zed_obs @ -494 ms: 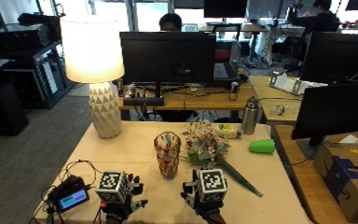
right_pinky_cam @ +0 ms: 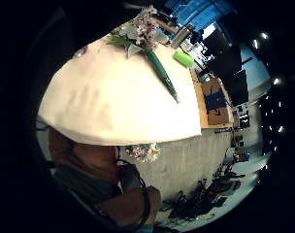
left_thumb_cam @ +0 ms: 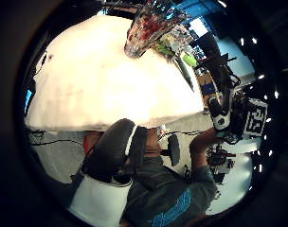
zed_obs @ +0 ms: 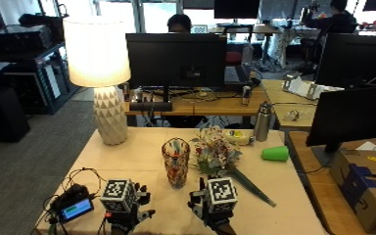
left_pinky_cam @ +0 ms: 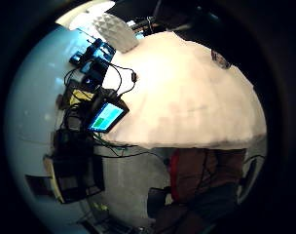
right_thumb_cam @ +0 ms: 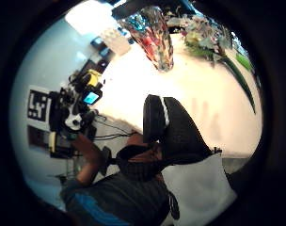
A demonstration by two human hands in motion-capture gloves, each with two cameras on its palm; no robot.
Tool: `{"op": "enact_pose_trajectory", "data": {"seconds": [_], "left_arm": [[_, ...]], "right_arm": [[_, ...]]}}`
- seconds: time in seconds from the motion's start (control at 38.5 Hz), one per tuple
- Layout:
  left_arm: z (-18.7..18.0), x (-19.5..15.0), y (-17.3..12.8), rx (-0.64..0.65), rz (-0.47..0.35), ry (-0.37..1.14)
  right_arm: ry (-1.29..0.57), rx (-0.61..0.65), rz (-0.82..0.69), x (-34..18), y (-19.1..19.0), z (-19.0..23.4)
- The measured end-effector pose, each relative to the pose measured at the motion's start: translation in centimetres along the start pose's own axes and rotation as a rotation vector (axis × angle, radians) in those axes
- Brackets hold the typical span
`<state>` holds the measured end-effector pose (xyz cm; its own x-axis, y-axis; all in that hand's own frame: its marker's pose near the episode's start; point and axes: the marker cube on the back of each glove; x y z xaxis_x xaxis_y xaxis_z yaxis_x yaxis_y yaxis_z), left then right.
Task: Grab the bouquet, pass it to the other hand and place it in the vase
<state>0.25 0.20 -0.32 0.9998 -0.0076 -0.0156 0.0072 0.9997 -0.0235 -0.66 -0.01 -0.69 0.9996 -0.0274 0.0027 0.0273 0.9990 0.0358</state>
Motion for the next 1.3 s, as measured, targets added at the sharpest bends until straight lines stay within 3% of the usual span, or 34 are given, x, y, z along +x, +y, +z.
{"op": "enact_pose_trajectory", "data": {"seconds": [0.39,0.68,0.86,1.09,1.3], "left_arm": [[0.0,0.0,-0.2,-0.009,0.006,0.015],[0.1,0.7,-0.7,0.028,0.026,0.041],[0.2,1.1,-0.6,0.013,0.024,0.047],[1.3,1.2,-0.9,-0.004,0.026,0.059],[1.8,1.2,-1.2,-0.015,0.035,0.059]], "right_arm": [[0.001,-0.036,-0.004,0.6,0.4,-0.3],[0.081,-0.049,0.126,8.8,0.5,-0.5],[0.113,-0.037,0.229,16.1,-1.4,1.3],[0.035,-0.062,0.280,21.4,-4.5,6.1],[-0.119,-0.266,0.371,25.4,-6.5,12.7]]}}
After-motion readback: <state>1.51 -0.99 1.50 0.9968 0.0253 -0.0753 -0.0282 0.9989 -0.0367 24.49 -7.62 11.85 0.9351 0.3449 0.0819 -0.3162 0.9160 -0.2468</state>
